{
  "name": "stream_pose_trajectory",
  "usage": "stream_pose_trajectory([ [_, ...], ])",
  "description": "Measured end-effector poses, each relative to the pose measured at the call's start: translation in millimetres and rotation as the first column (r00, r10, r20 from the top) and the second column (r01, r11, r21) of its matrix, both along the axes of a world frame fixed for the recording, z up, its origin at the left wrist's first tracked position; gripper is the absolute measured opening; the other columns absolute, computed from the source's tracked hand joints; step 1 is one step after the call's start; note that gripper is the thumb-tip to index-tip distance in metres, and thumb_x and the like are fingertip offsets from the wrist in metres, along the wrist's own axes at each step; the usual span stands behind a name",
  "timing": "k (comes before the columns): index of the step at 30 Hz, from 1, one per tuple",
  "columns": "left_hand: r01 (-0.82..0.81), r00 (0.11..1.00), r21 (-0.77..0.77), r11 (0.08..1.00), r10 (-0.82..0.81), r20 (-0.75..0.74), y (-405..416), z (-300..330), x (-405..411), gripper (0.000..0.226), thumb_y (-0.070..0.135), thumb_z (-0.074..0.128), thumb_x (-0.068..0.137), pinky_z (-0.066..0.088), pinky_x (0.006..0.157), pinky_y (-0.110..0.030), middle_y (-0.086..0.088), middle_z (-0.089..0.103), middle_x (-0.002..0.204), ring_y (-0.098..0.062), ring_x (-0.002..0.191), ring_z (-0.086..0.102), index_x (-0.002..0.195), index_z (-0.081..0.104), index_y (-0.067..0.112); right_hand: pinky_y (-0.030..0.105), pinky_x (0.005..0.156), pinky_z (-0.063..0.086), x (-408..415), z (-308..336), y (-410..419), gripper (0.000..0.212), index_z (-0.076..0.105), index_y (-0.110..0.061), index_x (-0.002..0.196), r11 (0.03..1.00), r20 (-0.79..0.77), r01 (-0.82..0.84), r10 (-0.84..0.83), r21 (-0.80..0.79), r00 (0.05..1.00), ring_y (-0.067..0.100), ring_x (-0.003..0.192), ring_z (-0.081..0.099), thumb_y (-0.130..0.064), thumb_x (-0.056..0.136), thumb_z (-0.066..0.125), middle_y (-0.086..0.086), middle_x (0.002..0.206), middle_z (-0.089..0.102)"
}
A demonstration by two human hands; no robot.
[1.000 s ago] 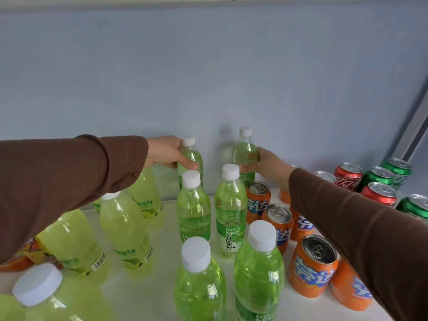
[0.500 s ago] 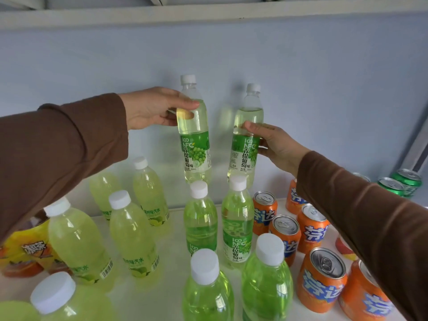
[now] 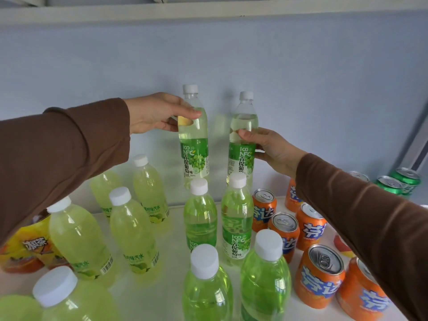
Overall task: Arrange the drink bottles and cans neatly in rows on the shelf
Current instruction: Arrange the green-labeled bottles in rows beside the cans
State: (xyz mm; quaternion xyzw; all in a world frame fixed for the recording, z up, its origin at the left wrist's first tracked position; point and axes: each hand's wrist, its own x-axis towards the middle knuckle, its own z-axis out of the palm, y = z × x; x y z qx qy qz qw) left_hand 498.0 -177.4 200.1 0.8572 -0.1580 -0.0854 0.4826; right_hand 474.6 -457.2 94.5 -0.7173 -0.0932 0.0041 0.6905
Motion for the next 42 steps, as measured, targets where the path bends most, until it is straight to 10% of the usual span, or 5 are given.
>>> stream_pose_trajectory([
  [6,-0.011,0.998,0.092,0.996,0.016,-0.060,-10,-31,-1,0.044,0.021,0.082,0.079,0.055,0.093,-0.028,-0.009,0.073,0.120,-0.021,0.114,0.068,0.120,0.069,0.010,0.029,0.094,0.054,0,-19,6,0.045,0.065,-0.010,0.131,0.995,-0.038,-0.029,0.026,-0.092,0.999,0.023,0.114,0.070,-0.022,0.089,0.076,0.010,0.126,0.072],
  [20,0.029,0.992,0.269,0.963,0.005,-0.123,-18,-85,10,0.078,0.023,0.092,0.069,0.051,0.079,-0.020,-0.001,0.060,0.130,-0.016,0.118,0.059,0.137,0.055,0.019,0.025,0.091,0.057,6,-62,16,0.053,0.059,-0.014,0.133,0.950,-0.062,-0.042,0.024,-0.310,0.998,0.024,0.118,0.067,-0.013,0.085,0.082,0.008,0.126,0.070],
  [42,0.055,0.986,0.297,0.953,-0.004,-0.168,-23,-101,8,0.073,0.020,0.090,0.071,0.051,0.102,-0.034,-0.004,0.060,0.127,-0.020,0.116,0.059,0.134,0.053,0.015,0.045,0.100,0.057,17,-90,17,0.051,0.060,-0.023,0.128,0.930,-0.072,-0.012,-0.016,-0.366,0.997,0.026,0.112,0.071,-0.010,0.083,0.079,0.003,0.117,0.074],
])
